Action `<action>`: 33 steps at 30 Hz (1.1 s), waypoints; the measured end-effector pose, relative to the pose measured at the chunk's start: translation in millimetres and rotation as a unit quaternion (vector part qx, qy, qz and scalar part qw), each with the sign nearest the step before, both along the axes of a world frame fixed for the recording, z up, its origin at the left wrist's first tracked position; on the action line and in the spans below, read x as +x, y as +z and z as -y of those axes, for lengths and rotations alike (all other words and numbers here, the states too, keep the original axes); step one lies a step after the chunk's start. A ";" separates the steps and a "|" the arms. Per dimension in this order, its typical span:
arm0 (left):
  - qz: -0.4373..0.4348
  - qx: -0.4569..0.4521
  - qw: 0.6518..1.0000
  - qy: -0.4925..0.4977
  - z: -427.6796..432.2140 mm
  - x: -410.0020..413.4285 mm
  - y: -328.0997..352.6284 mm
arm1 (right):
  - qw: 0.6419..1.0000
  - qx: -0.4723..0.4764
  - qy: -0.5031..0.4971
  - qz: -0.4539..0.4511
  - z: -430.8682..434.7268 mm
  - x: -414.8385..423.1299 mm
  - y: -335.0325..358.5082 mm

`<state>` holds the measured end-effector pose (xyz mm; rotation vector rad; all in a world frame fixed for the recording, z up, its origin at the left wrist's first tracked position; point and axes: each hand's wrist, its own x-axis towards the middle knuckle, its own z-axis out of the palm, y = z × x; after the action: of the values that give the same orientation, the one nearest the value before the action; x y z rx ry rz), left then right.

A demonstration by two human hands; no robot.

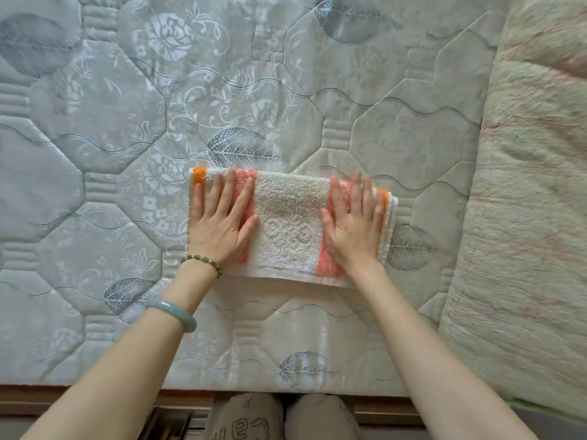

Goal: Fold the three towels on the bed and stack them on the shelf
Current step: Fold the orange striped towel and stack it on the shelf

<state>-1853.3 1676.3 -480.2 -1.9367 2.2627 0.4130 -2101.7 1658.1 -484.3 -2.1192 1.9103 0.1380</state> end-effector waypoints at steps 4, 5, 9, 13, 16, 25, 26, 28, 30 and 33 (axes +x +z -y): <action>-0.032 0.049 0.998 0.003 3.0 13.1 1.5 | 1.000 0.030 0.004 0.001 -4.7 -35.4 -3.5; -0.057 0.049 0.997 0.018 6.0 12.6 4.7 | 1.000 0.030 -0.005 -0.003 -3.3 -32.8 -2.2; -0.181 0.039 0.944 0.274 10.9 15.1 26.3 | 0.998 0.000 -0.065 -0.001 -4.3 -1.1 24.2; -0.229 0.052 0.882 0.409 8.8 29.5 34.8 | 0.993 -0.026 -0.035 0.112 -14.7 71.3 40.4; -0.264 0.130 0.854 0.430 10.6 31.9 41.0 | 0.996 0.055 0.018 0.074 -14.5 102.6 28.1; -0.240 0.249 0.872 0.347 22.7 36.9 64.5 | 0.974 0.092 -0.047 0.201 -40.6 113.7 54.9; -0.232 0.245 0.883 0.328 21.9 34.9 69.8 | 0.968 0.106 -0.066 0.216 -52.0 115.3 59.3; -0.213 0.244 0.900 0.290 19.2 29.3 81.0 | 0.943 0.181 -0.129 0.249 -68.7 117.9 59.5; -0.202 0.234 0.915 0.258 15.9 22.2 95.2 | 0.926 0.212 -0.158 0.268 -71.5 116.0 54.8; -0.201 0.196 0.932 0.228 12.2 12.4 114.0 | 0.896 0.220 -0.210 0.325 -59.4 113.5 57.6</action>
<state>-1840.9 1664.1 -366.2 -2.2822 1.6893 1.3121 -1988.2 1717.6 -426.6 -1.2090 1.6597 -0.1933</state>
